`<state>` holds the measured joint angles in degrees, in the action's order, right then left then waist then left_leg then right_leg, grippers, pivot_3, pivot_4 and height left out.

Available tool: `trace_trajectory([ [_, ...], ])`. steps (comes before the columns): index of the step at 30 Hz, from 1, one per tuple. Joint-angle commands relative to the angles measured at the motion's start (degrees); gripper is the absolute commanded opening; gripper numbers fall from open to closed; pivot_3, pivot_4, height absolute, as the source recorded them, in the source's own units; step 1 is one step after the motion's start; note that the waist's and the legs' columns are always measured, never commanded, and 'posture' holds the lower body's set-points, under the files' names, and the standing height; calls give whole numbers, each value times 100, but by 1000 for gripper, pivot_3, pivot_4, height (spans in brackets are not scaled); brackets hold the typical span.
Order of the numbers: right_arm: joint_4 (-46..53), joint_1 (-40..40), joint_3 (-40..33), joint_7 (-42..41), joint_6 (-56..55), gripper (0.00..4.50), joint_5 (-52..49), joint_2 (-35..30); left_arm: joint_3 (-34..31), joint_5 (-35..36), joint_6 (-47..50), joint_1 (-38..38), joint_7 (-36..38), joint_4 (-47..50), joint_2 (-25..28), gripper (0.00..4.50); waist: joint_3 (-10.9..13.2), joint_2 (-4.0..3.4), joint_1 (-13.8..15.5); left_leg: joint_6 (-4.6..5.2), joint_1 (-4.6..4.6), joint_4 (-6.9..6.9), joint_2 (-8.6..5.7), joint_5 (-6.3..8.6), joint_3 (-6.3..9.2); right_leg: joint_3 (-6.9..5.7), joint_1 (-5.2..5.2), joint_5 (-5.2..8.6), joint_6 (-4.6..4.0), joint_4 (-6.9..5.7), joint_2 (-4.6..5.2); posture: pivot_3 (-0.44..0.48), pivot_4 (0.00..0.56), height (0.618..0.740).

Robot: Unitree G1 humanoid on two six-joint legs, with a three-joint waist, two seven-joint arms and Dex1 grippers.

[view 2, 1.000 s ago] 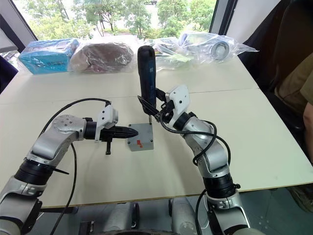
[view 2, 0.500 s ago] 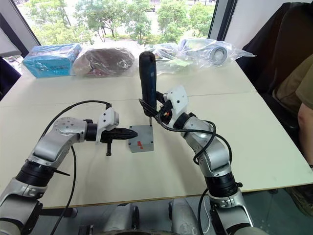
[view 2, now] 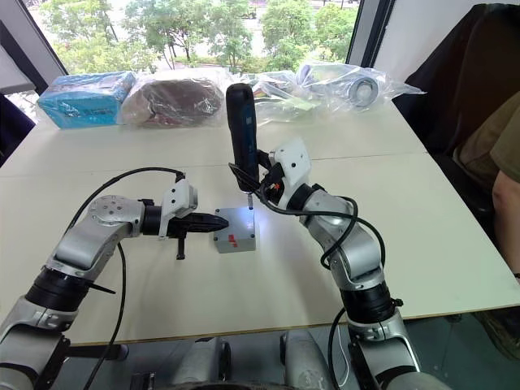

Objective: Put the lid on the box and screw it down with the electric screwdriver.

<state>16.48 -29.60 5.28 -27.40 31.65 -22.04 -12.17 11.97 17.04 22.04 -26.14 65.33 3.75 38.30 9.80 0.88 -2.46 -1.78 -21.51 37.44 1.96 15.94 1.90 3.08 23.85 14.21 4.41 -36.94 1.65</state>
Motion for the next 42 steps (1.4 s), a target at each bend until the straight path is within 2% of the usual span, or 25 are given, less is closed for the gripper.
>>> trace_trajectory([
  [1,681,-740,-772,143,529,1832,-810,-133,25,-50,24,93,63,124,73,0,16,-5,5,0,-9,-3,-1,0,-2,1,11,-7,-10,-1,0,0,150,740],
  [6,794,-1118,-1398,534,1648,1832,-1467,-510,-104,21,6,49,72,444,100,0,17,-7,3,0,-76,-6,-1,0,1,-1,78,-18,17,-8,-1,0,150,740],
  [9,366,-1345,-1625,595,2971,1832,-1462,-1514,-410,364,240,-70,65,952,174,0,37,-11,5,0,-81,-18,-1,0,0,-2,84,-15,18,-2,0,0,150,740],
  [11,-43,-1581,-1846,736,3807,1832,-1582,-1896,-602,607,412,-108,61,1242,226,0,75,16,15,0,-92,-18,-4,0,-3,-2,91,-14,15,1,7,0,150,740],
  [14,-826,-1915,-1447,432,4964,1832,-1510,-2809,-868,913,635,-170,14,1568,314,0,127,-12,6,0,-97,-14,-5,0,-9,1,94,-5,-1,8,7,0,150,740],
  [18,-1714,-2174,-747,22,5313,1832,-1262,-3547,-1058,1195,898,-227,-65,1823,388,0,134,-14,-29,3,-99,-25,-4,1,-14,8,106,-11,19,9,1,0,150,740],
  [22,-2427,-2247,-142,-248,5591,1832,-1075,-3799,-1160,1360,1074,-202,-177,2017,456,0,135,-12,-63,8,-99,-34,-2,4,-15,13,116,-10,22,8,-7,0,150,740],
  [30,-3683,-2254,428,-318,5370,1832,-492,-3495,-1285,1561,1327,-65,-365,2182,591,0,138,-9,-52,9,-103,-23,-4,4,-18,13,114,-10,24,8,-4,0,150,740],
  [32,-3814,-2284,439,-350,5294,2819,-399,-3424,-1292,1569,1342,3,-393,2200,658,0,135,-3,-52,9,-98,-22,-3,4,-16,13,109,-10,24,8,-5,0,150,740],
  [37,-3490,-2392,318,-441,5097,4480,-318,-3418,-1390,1609,1413,198,-466,2253,834,0,136,6,-52,8,-91,-3,-3,4,-17,13,94,-11,17,7,-4,0,150,740],
  [39,-2817,-2383,484,-641,4350,4480,-123,-3646,-1449,1488,1371,348,-521,2174,965,0,139,4,-36,7,-93,2,-4,3,-17,14,94,-14,12,6,-4,0,150,740],
  [42,-1961,-2272,428,-895,3834,4480,-126,-3714,-1490,1272,1257,568,-609,1941,1103,0,145,-7,-40,7,-93,0,-4,3,-17,16,103,-16,16,-3,-6,0,150,740],
])
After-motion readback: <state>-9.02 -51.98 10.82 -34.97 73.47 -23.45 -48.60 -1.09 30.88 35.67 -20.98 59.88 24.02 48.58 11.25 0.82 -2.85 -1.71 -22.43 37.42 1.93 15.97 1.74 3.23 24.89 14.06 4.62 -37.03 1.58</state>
